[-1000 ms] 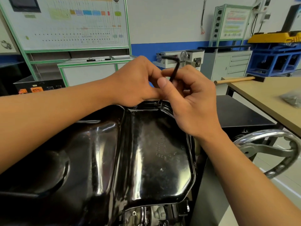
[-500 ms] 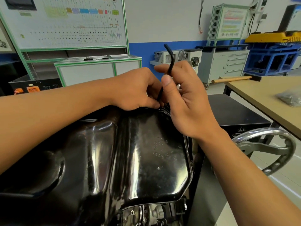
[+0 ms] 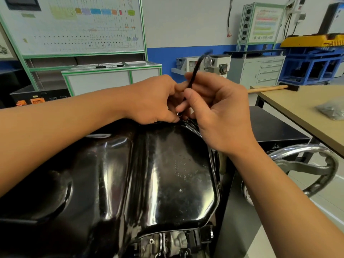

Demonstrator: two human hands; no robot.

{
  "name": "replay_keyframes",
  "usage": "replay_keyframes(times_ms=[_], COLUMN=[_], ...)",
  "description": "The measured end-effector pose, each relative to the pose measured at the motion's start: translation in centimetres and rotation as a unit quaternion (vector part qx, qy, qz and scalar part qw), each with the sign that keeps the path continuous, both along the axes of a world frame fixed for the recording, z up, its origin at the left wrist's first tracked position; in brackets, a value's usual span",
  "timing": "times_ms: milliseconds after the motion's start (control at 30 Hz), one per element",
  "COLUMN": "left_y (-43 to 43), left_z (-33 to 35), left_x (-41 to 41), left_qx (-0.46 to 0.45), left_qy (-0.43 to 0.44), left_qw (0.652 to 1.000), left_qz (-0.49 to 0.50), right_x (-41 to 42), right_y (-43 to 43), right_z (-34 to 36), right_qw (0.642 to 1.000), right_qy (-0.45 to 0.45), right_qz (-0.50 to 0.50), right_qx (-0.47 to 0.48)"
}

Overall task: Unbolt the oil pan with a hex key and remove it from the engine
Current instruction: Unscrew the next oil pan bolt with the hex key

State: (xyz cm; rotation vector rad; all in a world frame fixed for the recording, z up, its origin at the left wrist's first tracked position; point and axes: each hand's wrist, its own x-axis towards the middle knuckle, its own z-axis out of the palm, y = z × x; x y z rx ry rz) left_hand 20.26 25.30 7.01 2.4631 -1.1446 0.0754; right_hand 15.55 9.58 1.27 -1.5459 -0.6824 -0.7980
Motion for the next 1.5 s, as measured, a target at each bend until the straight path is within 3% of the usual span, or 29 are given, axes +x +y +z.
replay_keyframes(times_ms=[133,367,600,733,1033,1300,1500], left_y=[0.0,-0.1,0.2,0.1,0.0,0.3,0.2], left_z=[0.1,0.2,0.0,0.0,0.4,0.1,0.0], left_x=[-0.3,-0.4,-0.1,-0.2,-0.5,-0.3,0.0], left_qx=[-0.001,0.001,-0.019,-0.015,-0.004,-0.023,-0.014], left_qy=[-0.008,-0.026,0.008,-0.006,-0.009,0.04,0.023], left_qw=[1.0,0.999,0.999,1.0,1.0,0.999,1.0], left_qz=[-0.004,-0.021,-0.026,-0.016,-0.015,-0.023,0.003], right_x=[-0.3,-0.2,0.0,-0.1,0.1,0.1,0.2], right_y=[-0.1,0.8,-0.1,-0.2,0.8,0.0,-0.1], right_z=[0.1,-0.3,-0.4,-0.3,-0.4,-0.5,-0.6], right_qw=[1.0,0.999,0.998,0.997,0.998,0.998,0.996], right_qy=[-0.006,0.002,-0.009,0.0,0.018,0.019,0.013], right_qz=[0.011,0.01,-0.012,0.01,0.018,0.013,0.002], right_qx=[-0.019,0.049,-0.063,-0.078,0.06,-0.061,-0.092])
